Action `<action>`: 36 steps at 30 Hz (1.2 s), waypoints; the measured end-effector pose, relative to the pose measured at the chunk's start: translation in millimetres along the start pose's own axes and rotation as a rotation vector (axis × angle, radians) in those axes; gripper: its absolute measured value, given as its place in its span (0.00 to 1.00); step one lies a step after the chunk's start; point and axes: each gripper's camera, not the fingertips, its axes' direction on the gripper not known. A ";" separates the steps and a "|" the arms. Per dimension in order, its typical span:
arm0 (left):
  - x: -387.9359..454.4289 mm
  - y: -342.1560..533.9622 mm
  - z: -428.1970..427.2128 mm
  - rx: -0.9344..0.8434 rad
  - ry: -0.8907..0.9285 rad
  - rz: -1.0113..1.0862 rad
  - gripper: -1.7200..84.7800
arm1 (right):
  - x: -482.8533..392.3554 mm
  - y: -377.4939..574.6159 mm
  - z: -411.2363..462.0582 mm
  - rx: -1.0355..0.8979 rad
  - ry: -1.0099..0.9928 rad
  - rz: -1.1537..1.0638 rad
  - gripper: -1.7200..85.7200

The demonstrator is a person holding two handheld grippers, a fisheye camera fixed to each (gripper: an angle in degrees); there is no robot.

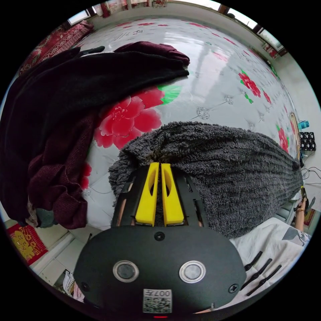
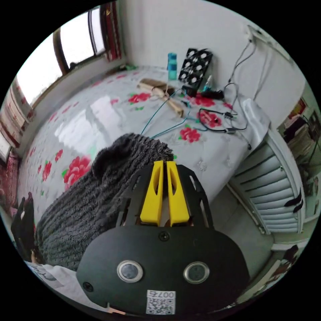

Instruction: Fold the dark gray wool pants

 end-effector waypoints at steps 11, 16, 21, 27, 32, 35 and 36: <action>-21.9 16.7 -26.6 0.026 0.047 -0.020 0.01 | 124.2 72.5 31.6 -0.076 -0.377 0.493 0.12; -56.1 46.6 -84.5 0.193 0.230 -0.085 0.01 | 130.7 98.2 50.9 -0.114 -0.469 0.562 0.12; -81.8 65.7 -117.1 0.256 0.247 -0.064 0.01 | 109.0 69.0 32.6 -0.054 -0.280 0.473 0.11; -103.3 79.6 -108.5 0.256 0.311 -0.153 0.01 | 25.0 18.3 22.8 -0.039 -0.156 0.040 0.11; -108.6 82.4 -122.4 0.255 0.302 -0.140 0.01 | -41.0 -9.9 61.6 -0.105 -0.161 -0.156 0.11; -110.4 86.2 -134.8 0.263 0.288 -0.130 0.01 | -72.2 -22.4 93.1 -0.148 -0.139 -0.223 0.10; -111.3 88.7 -138.8 0.265 0.281 -0.128 0.01 | -81.8 -26.1 105.8 -0.166 -0.133 -0.239 0.10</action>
